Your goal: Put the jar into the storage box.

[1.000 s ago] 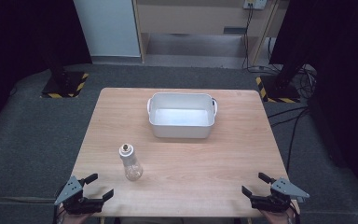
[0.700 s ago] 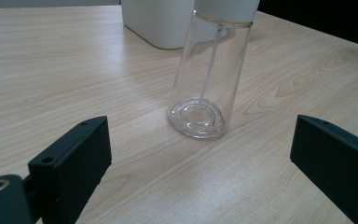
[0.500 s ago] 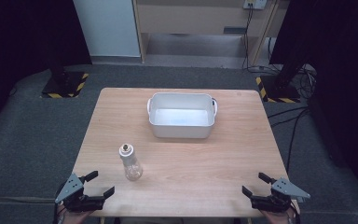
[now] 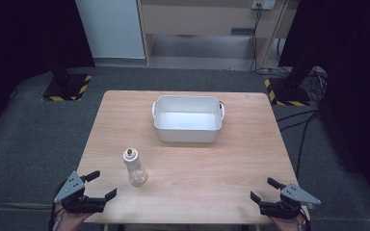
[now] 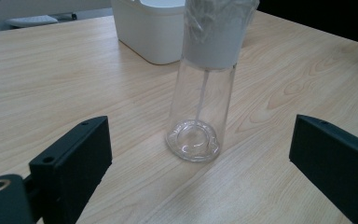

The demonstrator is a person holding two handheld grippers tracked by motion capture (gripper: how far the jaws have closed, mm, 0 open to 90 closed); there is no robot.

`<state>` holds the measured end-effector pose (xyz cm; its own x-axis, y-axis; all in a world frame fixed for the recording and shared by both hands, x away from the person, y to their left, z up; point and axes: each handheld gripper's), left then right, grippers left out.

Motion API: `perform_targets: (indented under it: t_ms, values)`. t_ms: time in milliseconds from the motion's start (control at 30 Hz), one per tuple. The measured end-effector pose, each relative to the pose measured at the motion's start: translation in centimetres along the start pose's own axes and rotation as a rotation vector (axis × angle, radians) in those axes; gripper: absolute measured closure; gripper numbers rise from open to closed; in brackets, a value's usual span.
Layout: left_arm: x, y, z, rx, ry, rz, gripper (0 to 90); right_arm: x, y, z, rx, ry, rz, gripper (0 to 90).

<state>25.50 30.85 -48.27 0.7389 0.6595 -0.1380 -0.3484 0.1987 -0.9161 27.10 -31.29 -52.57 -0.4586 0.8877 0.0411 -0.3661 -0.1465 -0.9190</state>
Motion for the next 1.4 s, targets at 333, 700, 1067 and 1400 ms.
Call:
perform_targets:
  t_ms: [333, 700, 1067, 1400]
  values:
    - [0.2, -2.3, -0.1, 0.022, 0.027, -0.025, 4.3, 0.0, 0.0, 0.0, -0.004, -0.002, -0.001, 9.4]
    - [0.3, -4.7, -0.7, 0.066, 0.056, -0.071, 4.4, 0.0, 0.0, -0.1, -0.003, -0.004, 0.002, 9.6]
    - [0.5, -6.7, -1.6, 0.102, 0.080, -0.105, 4.6, 0.1, 0.0, -0.2, -0.003, -0.008, 0.006, 9.7]
    - [0.4, -7.9, -2.8, 0.123, 0.108, -0.124, 4.6, 0.1, 0.0, -0.2, -0.002, -0.010, 0.009, 9.8]
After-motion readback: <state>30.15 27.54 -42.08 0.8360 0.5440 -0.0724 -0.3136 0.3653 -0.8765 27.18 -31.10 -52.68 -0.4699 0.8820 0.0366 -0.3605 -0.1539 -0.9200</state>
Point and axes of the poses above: each handheld gripper's, and its own axes: z roughly backward along the jaws, y roughly out of its underside, x roughly to its left, and after that the axes turned 9 degrees about y, right-handed
